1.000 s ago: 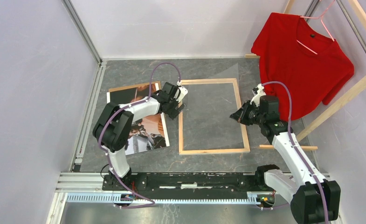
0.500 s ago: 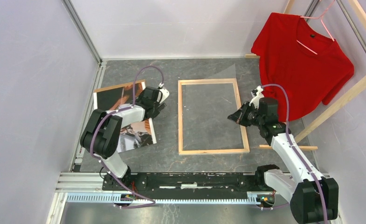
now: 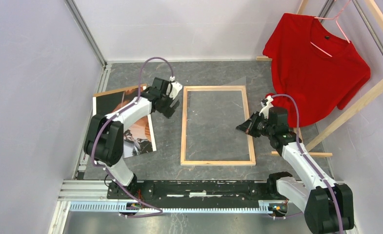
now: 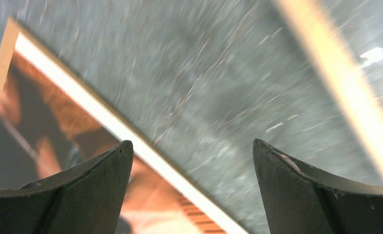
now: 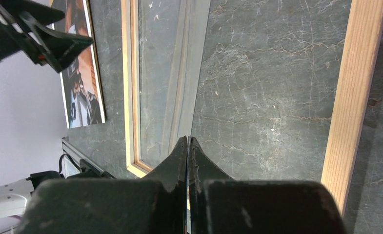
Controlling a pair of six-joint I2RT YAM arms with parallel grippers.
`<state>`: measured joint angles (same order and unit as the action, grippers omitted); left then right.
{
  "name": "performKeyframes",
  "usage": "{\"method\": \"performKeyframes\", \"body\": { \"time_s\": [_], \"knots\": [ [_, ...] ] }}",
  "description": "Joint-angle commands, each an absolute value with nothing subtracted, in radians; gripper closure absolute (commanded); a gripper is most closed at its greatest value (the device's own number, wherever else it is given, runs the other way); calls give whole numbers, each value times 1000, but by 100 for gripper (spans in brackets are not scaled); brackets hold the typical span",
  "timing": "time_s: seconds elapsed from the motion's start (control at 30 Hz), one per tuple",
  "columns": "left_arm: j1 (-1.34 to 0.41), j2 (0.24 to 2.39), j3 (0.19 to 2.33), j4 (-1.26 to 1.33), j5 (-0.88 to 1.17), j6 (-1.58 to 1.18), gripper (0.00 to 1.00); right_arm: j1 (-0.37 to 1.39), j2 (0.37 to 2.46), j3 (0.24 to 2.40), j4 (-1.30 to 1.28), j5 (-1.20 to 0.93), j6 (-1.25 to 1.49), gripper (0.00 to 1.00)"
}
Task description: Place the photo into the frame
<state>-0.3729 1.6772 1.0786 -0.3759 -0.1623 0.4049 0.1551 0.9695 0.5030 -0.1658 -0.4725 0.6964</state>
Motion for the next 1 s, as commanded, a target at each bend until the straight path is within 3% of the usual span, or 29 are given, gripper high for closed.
{"method": "performKeyframes", "body": {
  "time_s": [0.0,0.27,0.5,0.6,0.77,0.97],
  "knots": [
    [-419,1738,1243,-500,135,181,2,160,956,528,-107,-478,723,100],
    [-432,1867,1271,-510,266,96,6,202,939,461,-46,-439,796,100],
    [-439,1891,1253,-500,262,97,13,265,961,445,-7,-395,834,100],
    [-441,1898,1253,-493,223,105,22,286,969,446,-7,-380,850,100],
    [-434,1897,1244,-490,15,166,45,309,996,454,40,-372,851,100],
    [-397,1853,1189,-468,-55,190,48,312,1023,460,80,-388,846,100]
  ]
}}
